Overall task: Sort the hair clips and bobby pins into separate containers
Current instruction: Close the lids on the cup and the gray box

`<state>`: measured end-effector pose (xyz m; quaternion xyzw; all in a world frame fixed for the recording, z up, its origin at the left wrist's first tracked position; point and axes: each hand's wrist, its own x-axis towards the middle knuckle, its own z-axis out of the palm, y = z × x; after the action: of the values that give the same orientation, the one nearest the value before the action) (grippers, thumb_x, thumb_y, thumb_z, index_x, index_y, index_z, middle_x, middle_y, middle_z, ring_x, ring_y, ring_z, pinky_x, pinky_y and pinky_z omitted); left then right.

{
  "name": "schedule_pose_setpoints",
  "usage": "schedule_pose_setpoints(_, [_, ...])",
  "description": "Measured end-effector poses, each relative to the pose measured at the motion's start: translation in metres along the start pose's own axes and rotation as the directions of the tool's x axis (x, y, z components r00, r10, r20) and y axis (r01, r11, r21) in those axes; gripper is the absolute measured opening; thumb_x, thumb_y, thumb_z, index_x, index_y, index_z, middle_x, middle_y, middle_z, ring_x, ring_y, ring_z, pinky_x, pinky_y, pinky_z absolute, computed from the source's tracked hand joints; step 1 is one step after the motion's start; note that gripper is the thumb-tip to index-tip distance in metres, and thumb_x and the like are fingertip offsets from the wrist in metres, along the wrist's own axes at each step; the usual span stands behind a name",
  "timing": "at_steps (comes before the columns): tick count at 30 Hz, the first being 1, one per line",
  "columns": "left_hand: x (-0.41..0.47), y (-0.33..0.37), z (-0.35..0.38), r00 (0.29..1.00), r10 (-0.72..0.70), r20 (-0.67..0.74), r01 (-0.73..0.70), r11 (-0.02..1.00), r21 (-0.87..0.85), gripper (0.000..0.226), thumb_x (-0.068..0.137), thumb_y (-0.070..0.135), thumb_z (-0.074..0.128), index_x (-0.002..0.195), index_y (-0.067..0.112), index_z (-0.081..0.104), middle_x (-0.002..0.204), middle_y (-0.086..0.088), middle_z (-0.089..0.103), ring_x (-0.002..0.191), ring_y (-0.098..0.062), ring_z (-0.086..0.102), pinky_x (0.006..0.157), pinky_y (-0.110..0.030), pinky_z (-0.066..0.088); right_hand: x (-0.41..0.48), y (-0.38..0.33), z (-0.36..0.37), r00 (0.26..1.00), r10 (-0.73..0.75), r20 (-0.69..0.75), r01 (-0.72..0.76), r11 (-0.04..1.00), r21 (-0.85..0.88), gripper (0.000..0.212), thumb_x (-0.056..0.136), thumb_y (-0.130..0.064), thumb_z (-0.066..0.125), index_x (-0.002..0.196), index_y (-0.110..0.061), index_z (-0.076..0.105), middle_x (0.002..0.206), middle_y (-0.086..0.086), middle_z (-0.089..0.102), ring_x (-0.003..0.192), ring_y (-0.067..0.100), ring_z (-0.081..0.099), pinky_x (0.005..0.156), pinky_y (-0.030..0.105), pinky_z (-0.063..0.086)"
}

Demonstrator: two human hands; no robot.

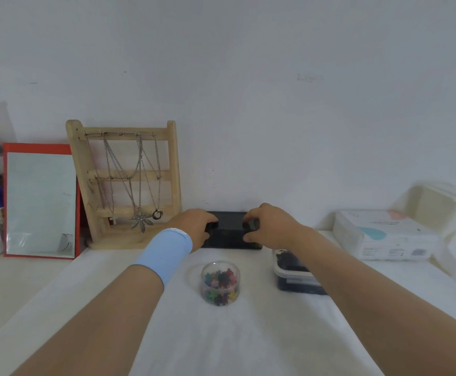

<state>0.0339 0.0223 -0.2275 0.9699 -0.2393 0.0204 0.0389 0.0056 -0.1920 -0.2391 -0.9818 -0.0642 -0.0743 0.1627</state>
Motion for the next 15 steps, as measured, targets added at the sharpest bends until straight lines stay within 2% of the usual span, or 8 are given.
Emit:
schedule_pose_setpoints(3, [-0.009, 0.005, 0.005, 0.998, 0.013, -0.057, -0.013, 1.000, 0.014, 0.050, 0.098, 0.027, 0.053, 0.147, 0.023, 0.042, 0.150, -0.002, 0.041, 0.134, -0.024, 0.040, 0.109, -0.038, 0.038, -0.016, 0.008, -0.014, 1.000, 0.000, 0.013, -0.001, 0.992, 0.129, 0.068, 0.085, -0.047, 0.068, 0.144, -0.036, 0.038, 0.146, 0.000, 0.039, 0.115, 0.020, 0.050, 0.091, 0.027, 0.037])
schedule_pose_setpoints(4, [-0.013, 0.007, 0.005, 0.994, 0.019, -0.107, -0.021, 1.000, -0.014, 0.048, 0.098, 0.033, 0.053, 0.144, 0.025, 0.045, 0.148, 0.001, 0.041, 0.134, -0.022, 0.038, 0.109, -0.037, 0.036, -0.023, 0.012, -0.021, 1.000, 0.009, 0.008, -0.010, 0.989, 0.149, 0.070, 0.082, -0.050, 0.067, 0.142, -0.037, 0.035, 0.147, -0.001, 0.036, 0.116, 0.021, 0.050, 0.092, 0.029, 0.038])
schedule_pose_setpoints(6, [-0.023, 0.013, 0.004, 0.986, 0.037, -0.163, -0.056, 0.992, -0.114, 0.036, 0.094, 0.047, 0.053, 0.127, 0.034, 0.058, 0.132, 0.007, 0.049, 0.125, -0.018, 0.044, 0.104, -0.035, 0.039, -0.038, 0.019, -0.036, 0.997, 0.042, 0.063, -0.052, 0.986, 0.161, 0.071, 0.072, -0.060, 0.068, 0.131, -0.038, 0.035, 0.141, -0.003, 0.039, 0.113, 0.020, 0.052, 0.093, 0.033, 0.044])
schedule_pose_setpoints(8, [-0.038, 0.021, 0.001, 1.000, 0.024, -0.012, -0.026, 0.979, -0.202, 0.041, 0.079, 0.069, 0.053, 0.109, 0.042, 0.062, 0.118, 0.011, 0.051, 0.112, -0.015, 0.051, 0.098, -0.036, 0.044, -0.056, 0.025, -0.051, 0.968, 0.081, 0.238, -0.103, 0.991, 0.082, 0.077, 0.058, -0.069, 0.071, 0.121, -0.041, 0.036, 0.135, -0.007, 0.043, 0.114, 0.019, 0.053, 0.096, 0.038, 0.047])
schedule_pose_setpoints(10, [-0.052, 0.031, 0.000, 0.970, 0.000, 0.245, 0.042, 0.985, -0.166, 0.070, 0.057, 0.083, 0.054, 0.117, 0.047, 0.055, 0.123, 0.012, 0.046, 0.110, -0.016, 0.051, 0.096, -0.036, 0.044, -0.072, 0.029, -0.059, 0.914, 0.143, 0.379, -0.107, 0.988, -0.115, 0.083, 0.049, -0.071, 0.077, 0.117, -0.045, 0.035, 0.131, -0.008, 0.043, 0.113, 0.019, 0.053, 0.095, 0.039, 0.048])
schedule_pose_setpoints(11, [-0.057, 0.036, 0.002, 0.945, -0.007, 0.327, 0.047, 0.992, -0.115, 0.081, 0.052, 0.083, 0.058, 0.124, 0.048, 0.049, 0.127, 0.012, 0.042, 0.111, -0.018, 0.050, 0.095, -0.035, 0.043, -0.077, 0.029, -0.059, 0.899, 0.164, 0.407, -0.090, 0.977, -0.195, 0.085, 0.048, -0.068, 0.081, 0.116, -0.046, 0.034, 0.128, -0.008, 0.043, 0.110, 0.019, 0.054, 0.091, 0.038, 0.049])
schedule_pose_setpoints(13, [-0.061, 0.043, 0.008, 0.929, -0.006, 0.370, 0.035, 0.997, -0.070, 0.083, 0.057, 0.072, 0.070, 0.131, 0.046, 0.044, 0.129, 0.010, 0.040, 0.110, -0.019, 0.051, 0.093, -0.034, 0.044, -0.085, 0.030, -0.054, 0.903, 0.159, 0.398, -0.068, 0.970, -0.231, 0.084, 0.053, -0.057, 0.086, 0.117, -0.045, 0.032, 0.117, -0.009, 0.045, 0.100, 0.018, 0.056, 0.079, 0.034, 0.050])
schedule_pose_setpoints(15, [-0.060, 0.049, 0.008, 0.946, 0.000, 0.326, 0.024, 0.997, -0.070, 0.078, 0.063, 0.062, 0.073, 0.133, 0.043, 0.044, 0.127, 0.010, 0.042, 0.106, -0.018, 0.052, 0.088, -0.031, 0.046, -0.089, 0.032, -0.048, 0.928, 0.100, 0.359, -0.031, 0.981, -0.193, 0.078, 0.059, -0.046, 0.084, 0.117, -0.043, 0.031, 0.102, -0.015, 0.046, 0.088, 0.010, 0.055, 0.066, 0.028, 0.046])
